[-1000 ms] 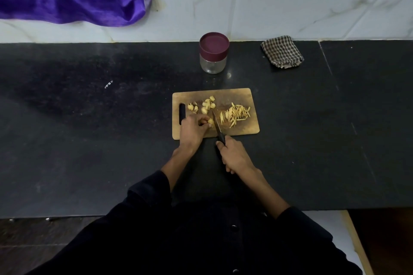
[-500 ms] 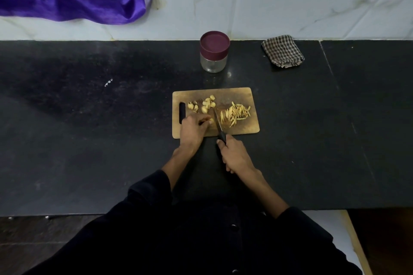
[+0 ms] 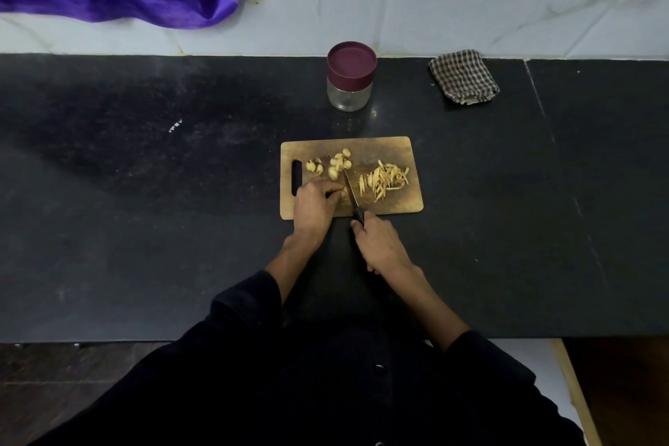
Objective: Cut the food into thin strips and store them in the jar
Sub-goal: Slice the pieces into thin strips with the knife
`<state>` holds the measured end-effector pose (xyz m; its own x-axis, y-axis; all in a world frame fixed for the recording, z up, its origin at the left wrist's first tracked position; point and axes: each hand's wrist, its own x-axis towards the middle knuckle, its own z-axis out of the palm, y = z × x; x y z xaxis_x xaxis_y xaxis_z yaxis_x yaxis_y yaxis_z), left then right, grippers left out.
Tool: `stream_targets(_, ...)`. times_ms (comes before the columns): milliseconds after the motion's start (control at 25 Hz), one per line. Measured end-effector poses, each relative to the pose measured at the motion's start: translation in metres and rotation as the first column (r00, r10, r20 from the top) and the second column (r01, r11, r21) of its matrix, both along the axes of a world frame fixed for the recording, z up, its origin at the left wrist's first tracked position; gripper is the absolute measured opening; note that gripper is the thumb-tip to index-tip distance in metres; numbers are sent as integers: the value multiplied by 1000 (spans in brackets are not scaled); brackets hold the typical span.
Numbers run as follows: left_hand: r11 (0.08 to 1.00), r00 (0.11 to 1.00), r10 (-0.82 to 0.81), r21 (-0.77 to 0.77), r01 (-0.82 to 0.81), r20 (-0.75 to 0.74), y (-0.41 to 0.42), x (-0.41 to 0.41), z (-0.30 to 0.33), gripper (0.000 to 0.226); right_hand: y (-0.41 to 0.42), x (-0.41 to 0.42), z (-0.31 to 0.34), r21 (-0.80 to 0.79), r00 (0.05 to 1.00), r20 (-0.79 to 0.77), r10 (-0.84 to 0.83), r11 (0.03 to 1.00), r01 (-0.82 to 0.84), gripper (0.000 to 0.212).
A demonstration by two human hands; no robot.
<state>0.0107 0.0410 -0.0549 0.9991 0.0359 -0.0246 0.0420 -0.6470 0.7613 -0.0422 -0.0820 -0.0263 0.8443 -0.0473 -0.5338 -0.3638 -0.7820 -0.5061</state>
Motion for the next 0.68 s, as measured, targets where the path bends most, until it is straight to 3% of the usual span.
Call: stream_targets(680, 999, 1000, -1, 46, 1, 16, -1, -1, -1, 16, 9, 2, -6, -24, 1000, 23, -8, 1000, 9, 28)
